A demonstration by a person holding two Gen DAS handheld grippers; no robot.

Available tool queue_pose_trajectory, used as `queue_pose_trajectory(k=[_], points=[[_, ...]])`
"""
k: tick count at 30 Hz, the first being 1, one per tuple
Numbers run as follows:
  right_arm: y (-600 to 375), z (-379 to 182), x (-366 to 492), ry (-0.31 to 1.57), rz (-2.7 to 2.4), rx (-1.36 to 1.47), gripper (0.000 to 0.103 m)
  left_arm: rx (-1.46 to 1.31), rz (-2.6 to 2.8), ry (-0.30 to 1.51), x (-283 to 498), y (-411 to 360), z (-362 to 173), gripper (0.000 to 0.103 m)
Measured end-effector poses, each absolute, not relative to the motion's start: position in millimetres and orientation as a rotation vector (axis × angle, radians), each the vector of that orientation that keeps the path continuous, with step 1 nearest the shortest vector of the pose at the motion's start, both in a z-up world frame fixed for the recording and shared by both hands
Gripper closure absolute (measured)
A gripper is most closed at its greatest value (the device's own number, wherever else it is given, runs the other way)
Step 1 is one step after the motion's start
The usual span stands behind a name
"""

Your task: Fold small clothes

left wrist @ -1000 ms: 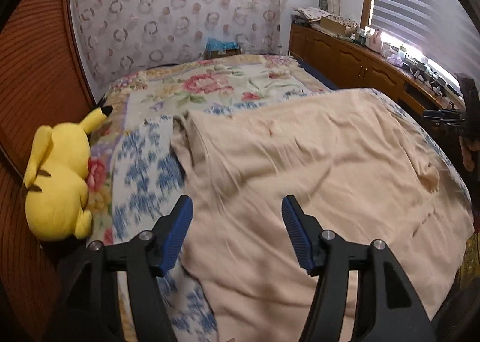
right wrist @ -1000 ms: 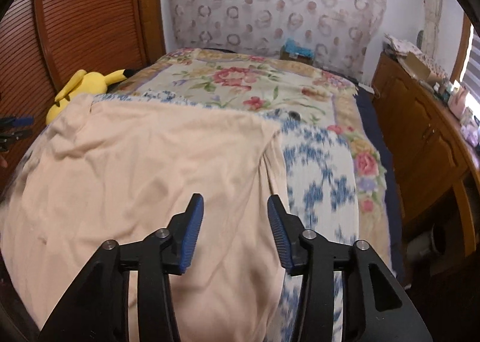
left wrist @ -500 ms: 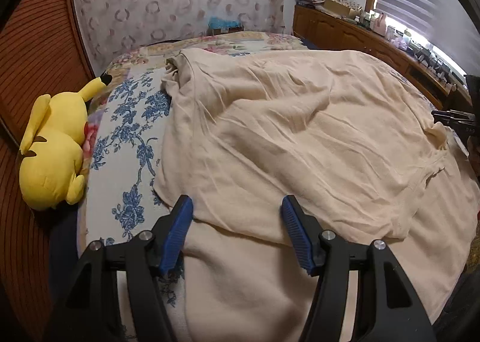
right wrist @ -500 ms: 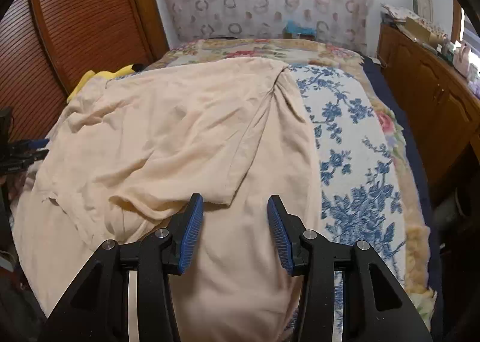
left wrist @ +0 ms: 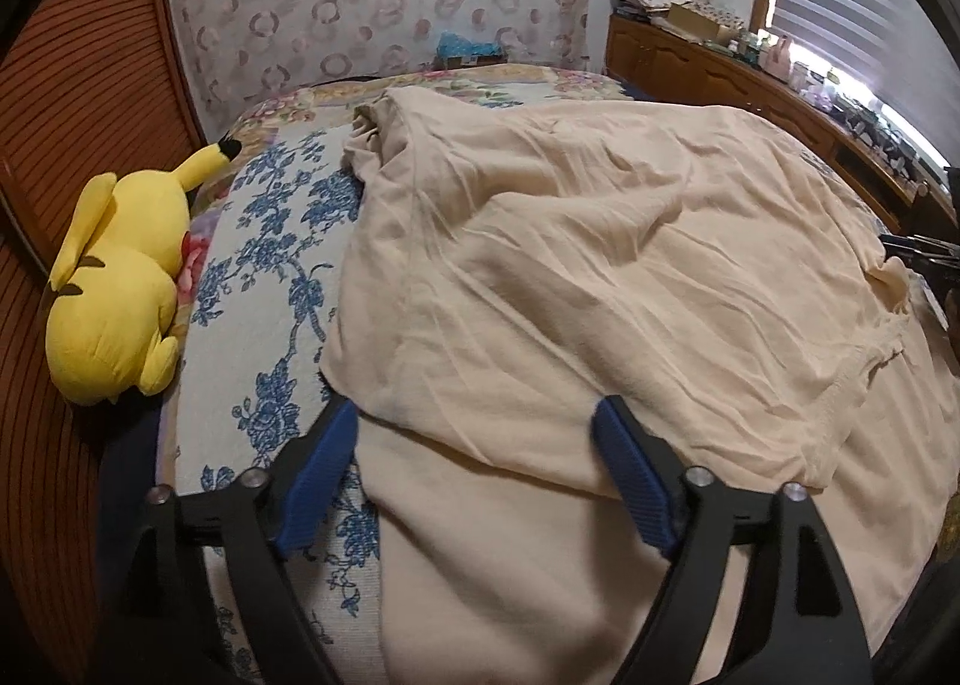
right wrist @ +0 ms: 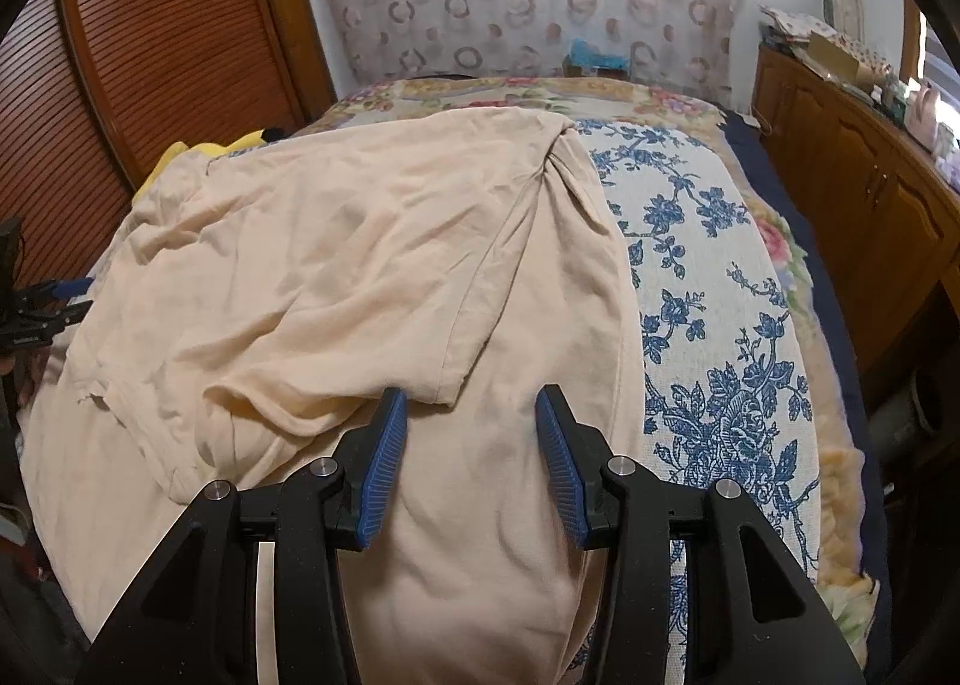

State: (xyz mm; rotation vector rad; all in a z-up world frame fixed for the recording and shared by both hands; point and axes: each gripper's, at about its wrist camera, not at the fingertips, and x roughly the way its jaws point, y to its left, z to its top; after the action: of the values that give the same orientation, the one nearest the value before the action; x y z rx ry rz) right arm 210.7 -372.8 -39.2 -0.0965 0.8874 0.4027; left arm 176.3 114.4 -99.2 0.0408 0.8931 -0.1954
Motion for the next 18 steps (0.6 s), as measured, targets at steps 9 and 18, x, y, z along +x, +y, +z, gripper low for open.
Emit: queue_pose_trajectory(k=[9,18], points=[[-355,-27,222,0.901,0.443,-0.081,0.058,0.039,-0.187,0.897,178,116,-100,0.013],[-330,-35,230,0.935,0.407,-0.128,0.078,0.036,-0.183,0.899,178,118,-102,0.011]])
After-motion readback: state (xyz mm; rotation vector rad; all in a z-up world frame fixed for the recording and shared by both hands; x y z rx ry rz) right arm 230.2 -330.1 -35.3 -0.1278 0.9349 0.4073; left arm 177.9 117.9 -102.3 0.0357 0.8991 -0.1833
